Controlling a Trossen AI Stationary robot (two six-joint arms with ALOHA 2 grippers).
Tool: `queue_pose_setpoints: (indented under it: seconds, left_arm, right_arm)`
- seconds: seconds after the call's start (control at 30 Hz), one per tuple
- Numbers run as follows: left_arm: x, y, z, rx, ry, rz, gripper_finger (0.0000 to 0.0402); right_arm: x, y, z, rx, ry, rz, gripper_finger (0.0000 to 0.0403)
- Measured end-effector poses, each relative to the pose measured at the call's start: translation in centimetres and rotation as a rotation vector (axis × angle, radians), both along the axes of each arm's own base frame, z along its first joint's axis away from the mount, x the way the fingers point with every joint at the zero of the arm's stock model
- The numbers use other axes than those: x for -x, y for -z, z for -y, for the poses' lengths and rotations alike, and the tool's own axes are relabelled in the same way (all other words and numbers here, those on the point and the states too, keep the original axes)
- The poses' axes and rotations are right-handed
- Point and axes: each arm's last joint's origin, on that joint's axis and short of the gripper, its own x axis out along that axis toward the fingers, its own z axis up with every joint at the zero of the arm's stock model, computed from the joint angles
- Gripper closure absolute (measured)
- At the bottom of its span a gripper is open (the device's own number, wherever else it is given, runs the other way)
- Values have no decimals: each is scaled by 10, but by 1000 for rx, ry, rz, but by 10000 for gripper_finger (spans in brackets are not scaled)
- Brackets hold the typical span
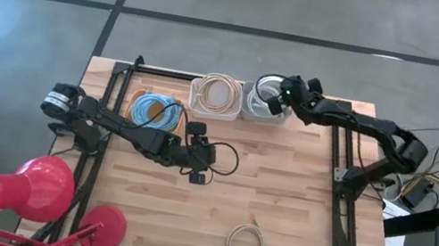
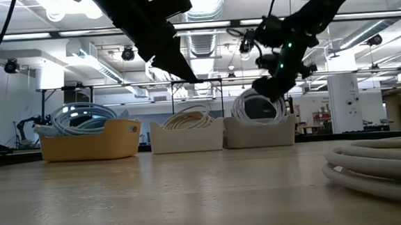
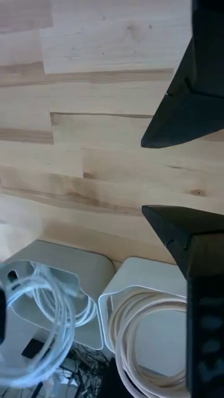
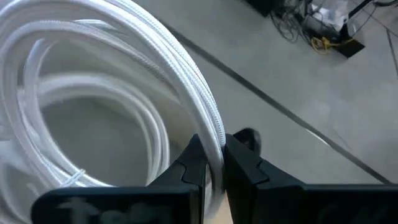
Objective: Sort HDMI cables
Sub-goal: Put the white HDMI cable into the gray bin, then put the brown HDMI cable into the white bin
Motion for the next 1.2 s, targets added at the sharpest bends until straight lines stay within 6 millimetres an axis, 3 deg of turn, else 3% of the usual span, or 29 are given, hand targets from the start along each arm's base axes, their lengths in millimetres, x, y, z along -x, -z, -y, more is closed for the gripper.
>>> queue_pose_setpoints:
  seconds: [0.13, 0.3, 0.8, 0.97, 1.2]
  left_arm:
    - [0, 0, 0, 8, -6, 4, 225]
    - [0, 0, 0, 10, -8, 5, 225]
    - [1, 1, 0, 31, -27, 13, 225]
    - [2, 5, 0, 45, -42, 11, 225]
    - [2, 5, 0, 70, -64, 24, 225]
  right_arm:
    - [-5, 17, 5, -31, -2, -55, 372]
    - [-8, 18, 6, -41, -28, -68, 344]
    - [-17, -34, 12, -29, -73, -96, 264]
    - [-24, -51, -5, -125, -168, -129, 260]
    - [-41, -52, -53, -363, -440, -152, 259]
